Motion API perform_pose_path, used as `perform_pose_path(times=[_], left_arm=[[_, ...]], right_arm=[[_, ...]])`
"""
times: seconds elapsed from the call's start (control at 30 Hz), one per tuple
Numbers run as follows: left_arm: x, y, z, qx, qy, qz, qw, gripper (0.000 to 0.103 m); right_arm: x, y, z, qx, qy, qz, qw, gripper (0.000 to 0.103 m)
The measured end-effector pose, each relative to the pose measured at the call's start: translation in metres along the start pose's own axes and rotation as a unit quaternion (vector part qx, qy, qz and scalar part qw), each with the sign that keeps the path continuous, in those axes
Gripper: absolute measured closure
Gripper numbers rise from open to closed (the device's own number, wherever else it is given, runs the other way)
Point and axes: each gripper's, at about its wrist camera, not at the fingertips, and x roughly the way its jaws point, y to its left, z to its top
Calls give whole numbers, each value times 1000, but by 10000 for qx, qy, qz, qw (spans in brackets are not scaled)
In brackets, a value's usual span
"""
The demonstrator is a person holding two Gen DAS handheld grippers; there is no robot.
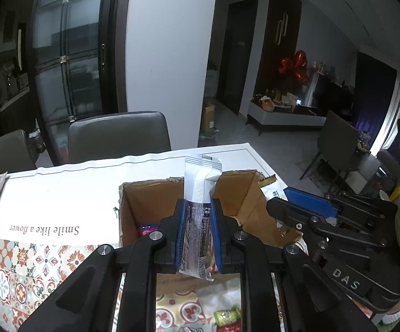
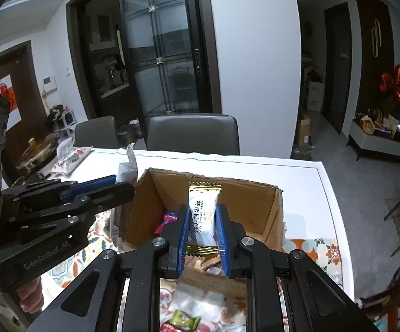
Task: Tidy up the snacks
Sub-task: 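Carry both bars over the box and open both tools to drop them inside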
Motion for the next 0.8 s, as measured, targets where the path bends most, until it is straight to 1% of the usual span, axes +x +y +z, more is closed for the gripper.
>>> perform_pose_path(times=[0.13,0.17,0.2,0.23,0.27,0.3,0.33,0.4,0.47,0.53,0.67,0.8], left_arm=[[15,-2,3,22,98,107,9999,84],[18,-4,3,87,135,183,9997,84],[18,-5,3,114,132,270,9995,80],[17,-4,2,113,126,383,9991,65],[14,-4,1,96,84,402,9991,58],[9,-5,-1,106,23,389,9992,55],[6,-7,-3,137,3,420,9990,55],[-4,-11,-8,188,-41,534,9984,55],[-15,-17,-15,256,-122,538,9981,54],[-27,-24,-22,307,-193,563,9978,54],[-42,-35,-35,360,-286,533,9975,53],[-59,-46,-49,397,-358,398,9978,51]], right_arm=[[11,-6,1,68,67,-20,10000,82],[13,-8,1,78,99,-30,9999,82],[14,-9,1,80,105,-29,9999,82],[15,-10,1,70,75,-91,9999,82],[15,-11,0,62,82,-139,9999,78],[15,-12,0,64,127,-159,9998,72],[13,-14,-2,92,123,-209,9997,63],[7,-17,-7,158,79,-285,9994,63],[-2,-18,-13,231,70,-206,9995,63],[-13,-17,-20,250,33,-214,9995,63],[-36,-11,-38,133,-156,-333,9992,63],[-57,-13,-53,237,-277,-279,9989,63]])
